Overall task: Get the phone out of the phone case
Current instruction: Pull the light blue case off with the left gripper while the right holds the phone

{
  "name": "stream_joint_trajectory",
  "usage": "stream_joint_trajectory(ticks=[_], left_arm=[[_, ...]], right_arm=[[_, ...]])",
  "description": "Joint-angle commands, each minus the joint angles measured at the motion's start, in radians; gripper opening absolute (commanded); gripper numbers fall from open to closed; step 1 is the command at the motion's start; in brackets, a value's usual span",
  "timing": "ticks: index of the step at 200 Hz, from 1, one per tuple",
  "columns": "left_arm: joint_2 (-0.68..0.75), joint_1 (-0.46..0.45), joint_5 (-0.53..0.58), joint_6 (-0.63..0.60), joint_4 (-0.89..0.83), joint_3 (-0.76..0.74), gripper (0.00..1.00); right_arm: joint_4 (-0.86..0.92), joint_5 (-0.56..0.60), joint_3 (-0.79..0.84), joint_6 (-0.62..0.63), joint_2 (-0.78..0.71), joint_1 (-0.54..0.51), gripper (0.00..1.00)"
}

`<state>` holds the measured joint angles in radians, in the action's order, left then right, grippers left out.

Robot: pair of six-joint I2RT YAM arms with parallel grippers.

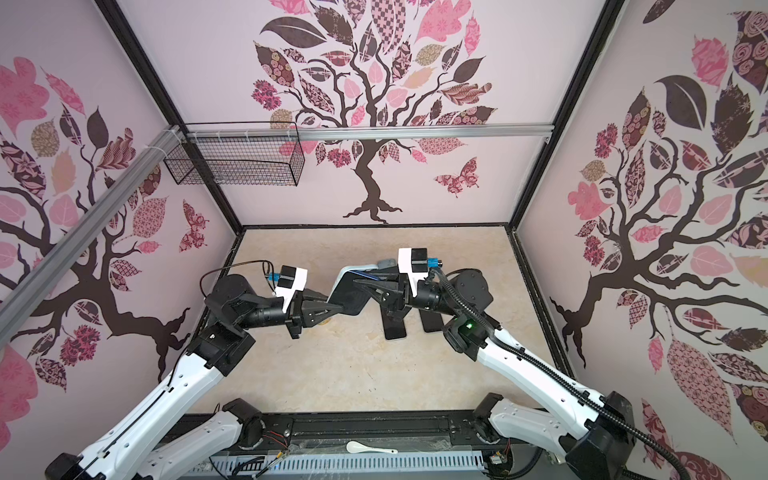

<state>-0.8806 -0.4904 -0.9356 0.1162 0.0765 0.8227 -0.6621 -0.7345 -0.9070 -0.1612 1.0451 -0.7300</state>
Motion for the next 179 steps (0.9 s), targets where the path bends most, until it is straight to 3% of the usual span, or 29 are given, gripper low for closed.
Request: stream_joint_trajectory(ticks=[1,14,37,90,118,148,179], left_arm=[[0.016,0.018,0.253,0.087,-0.018,0.034,0.27],[0.033,0.019,0.278,0.081,-0.07,0.037,0.37],[0.072,0.019,0.321,0.07,-0.155,0.03,0.44],[0.07,0.021,0.355,0.017,-0.361,0.114,0.49],[-0.006,0.02,0.277,-0.076,-0.51,0.214,0.53],[-0.081,0.008,0.16,-0.114,-0.557,0.274,0.53],[-0.127,-0.094,0.247,-0.17,-0.589,0.316,0.55]], right_arm=[[0.211,-0.124,0.017,0.151,-0.027,-0.02,0.0],[0.303,-0.059,0.012,0.246,-0.055,-0.002,0.0],[0.51,0.114,0.001,0.487,-0.092,0.0,0.0],[0.621,0.3,0.03,0.793,-0.102,0.002,0.0],[0.621,0.288,0.045,0.916,-0.097,0.004,0.0],[0.667,0.244,0.027,1.013,-0.069,0.003,0.0],[0.718,0.213,0.002,1.059,-0.038,0.001,0.0]])
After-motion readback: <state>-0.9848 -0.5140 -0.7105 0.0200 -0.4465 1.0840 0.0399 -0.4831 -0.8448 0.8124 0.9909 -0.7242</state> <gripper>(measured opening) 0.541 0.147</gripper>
